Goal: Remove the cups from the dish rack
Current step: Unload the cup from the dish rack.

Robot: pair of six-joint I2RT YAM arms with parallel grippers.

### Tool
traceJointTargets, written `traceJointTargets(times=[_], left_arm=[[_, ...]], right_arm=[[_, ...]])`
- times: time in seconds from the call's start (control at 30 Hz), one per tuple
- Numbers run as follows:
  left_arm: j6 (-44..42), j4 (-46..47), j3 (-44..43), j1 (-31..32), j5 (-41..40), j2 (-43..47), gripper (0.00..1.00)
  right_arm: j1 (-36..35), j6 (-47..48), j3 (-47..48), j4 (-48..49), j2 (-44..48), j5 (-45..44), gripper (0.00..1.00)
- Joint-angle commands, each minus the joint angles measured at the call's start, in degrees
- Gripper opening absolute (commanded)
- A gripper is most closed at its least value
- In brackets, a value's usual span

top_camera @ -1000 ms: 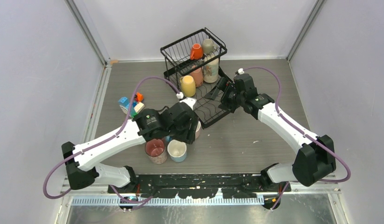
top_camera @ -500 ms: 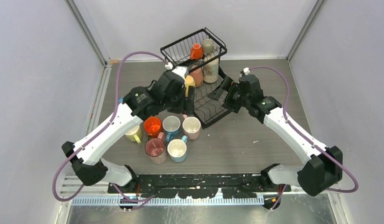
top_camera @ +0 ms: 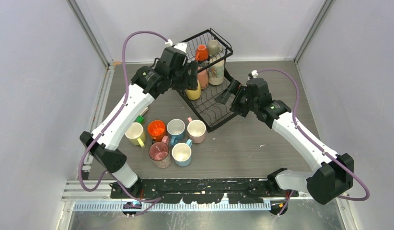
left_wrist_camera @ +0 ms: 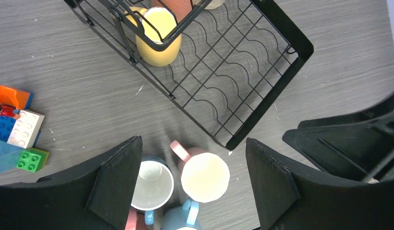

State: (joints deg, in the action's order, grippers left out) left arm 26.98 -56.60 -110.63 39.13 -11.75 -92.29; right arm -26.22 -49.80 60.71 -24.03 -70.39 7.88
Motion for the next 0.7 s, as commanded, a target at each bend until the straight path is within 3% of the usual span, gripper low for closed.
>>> traceJointTargets(times=[0.0,0.1,0.23,0.43,0.67], left_arm=[[-0.9,3.02,-2.75,-0.81,0.79,-1.03,0.81],[-0.48,3.57,-2.8,-0.77,1.68,-2.25,0.81],[0.36,10.04,5.5,-0.28,2.66,-1.22,0.8],[-2.71,19.69,12.43,2.31,-5.97,-4.03,0.81],[-9.94,30.2,15.44,6.01,-17.94,-11.33,0.82]], right_arm=[[-0.29,0.82,1.67,3.86,-0.84,-1.82,1.0],[-0.33,1.15,3.32,4.26,-2.41,-2.74,1.0],[0.27,1.34,2.96,3.01,-0.88,-5.54,1.0],[6.8,-2.08,-2.99,4.11,5.66,-5.38,1.0],[8.46,-2.91,-5.63,4.23,10.29,-6.07,1.0]])
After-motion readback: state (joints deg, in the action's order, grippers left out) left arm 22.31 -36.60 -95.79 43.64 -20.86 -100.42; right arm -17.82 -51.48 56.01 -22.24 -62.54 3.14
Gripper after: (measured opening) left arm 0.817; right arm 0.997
